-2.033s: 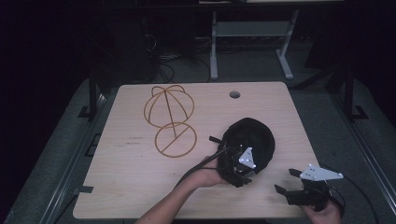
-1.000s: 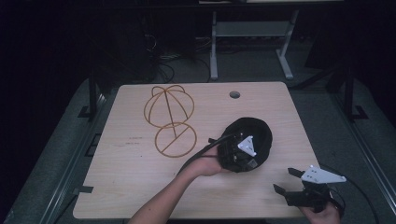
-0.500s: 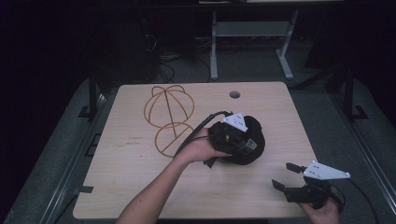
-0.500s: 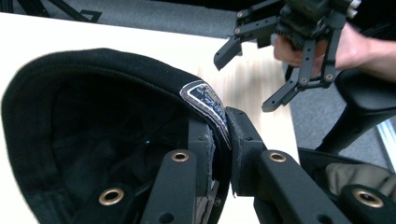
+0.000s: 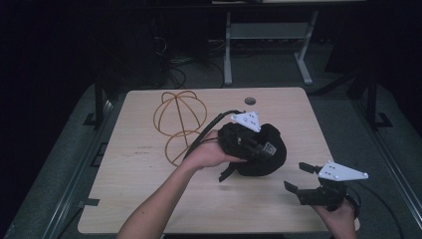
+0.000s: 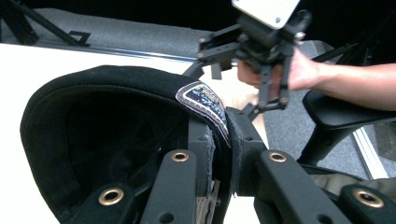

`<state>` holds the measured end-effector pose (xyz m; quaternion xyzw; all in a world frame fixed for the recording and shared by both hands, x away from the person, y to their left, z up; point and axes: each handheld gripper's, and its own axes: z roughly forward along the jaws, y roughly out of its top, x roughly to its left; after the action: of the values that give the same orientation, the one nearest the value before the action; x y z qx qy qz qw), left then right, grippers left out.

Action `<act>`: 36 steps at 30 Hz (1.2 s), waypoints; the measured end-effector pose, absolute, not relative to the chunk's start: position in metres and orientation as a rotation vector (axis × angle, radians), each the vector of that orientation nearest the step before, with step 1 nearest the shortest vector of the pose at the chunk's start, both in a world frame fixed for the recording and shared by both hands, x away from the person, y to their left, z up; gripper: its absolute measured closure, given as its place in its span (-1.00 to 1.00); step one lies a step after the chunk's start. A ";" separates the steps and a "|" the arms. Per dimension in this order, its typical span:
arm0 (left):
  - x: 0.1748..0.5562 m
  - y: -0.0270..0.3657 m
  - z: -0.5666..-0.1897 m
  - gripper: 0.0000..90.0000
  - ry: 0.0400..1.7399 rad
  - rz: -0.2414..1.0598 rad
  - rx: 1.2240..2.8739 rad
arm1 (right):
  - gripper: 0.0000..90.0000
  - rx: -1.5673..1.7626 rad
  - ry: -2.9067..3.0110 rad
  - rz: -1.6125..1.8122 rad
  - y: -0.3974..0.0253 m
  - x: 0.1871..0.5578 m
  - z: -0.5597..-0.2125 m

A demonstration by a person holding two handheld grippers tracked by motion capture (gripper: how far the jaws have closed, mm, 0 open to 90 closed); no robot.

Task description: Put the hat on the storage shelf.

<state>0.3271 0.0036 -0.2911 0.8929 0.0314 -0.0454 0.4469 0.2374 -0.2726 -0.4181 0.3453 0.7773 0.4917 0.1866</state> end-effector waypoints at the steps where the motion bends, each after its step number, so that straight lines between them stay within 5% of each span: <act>1: 0.326 0.003 -0.290 0.81 0.076 -0.114 2.207 | -0.65 0.971 2.186 1.383 -0.272 0.239 -0.417; 12: 0.317 -0.010 -0.284 0.81 0.015 -0.126 2.225 | -0.63 0.940 2.154 1.403 -0.264 0.249 -0.409; 20: 0.312 -0.019 -0.283 0.81 -0.032 -0.149 2.235 | -0.40 0.906 2.133 1.393 -0.264 0.251 -0.408; 31: 0.308 -0.020 -0.278 0.81 -0.083 -0.158 2.230 | 0.65 0.750 2.126 1.390 -0.263 0.242 -0.403; 36: 0.309 -0.018 -0.279 0.72 -0.063 -0.118 2.240 | 0.82 0.769 2.160 1.385 -0.262 0.241 -0.399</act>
<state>0.3092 -0.0181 -0.2792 0.8993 -0.0255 -0.0475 0.4340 0.2414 -0.2624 -0.3992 0.2793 0.7849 0.5033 0.2294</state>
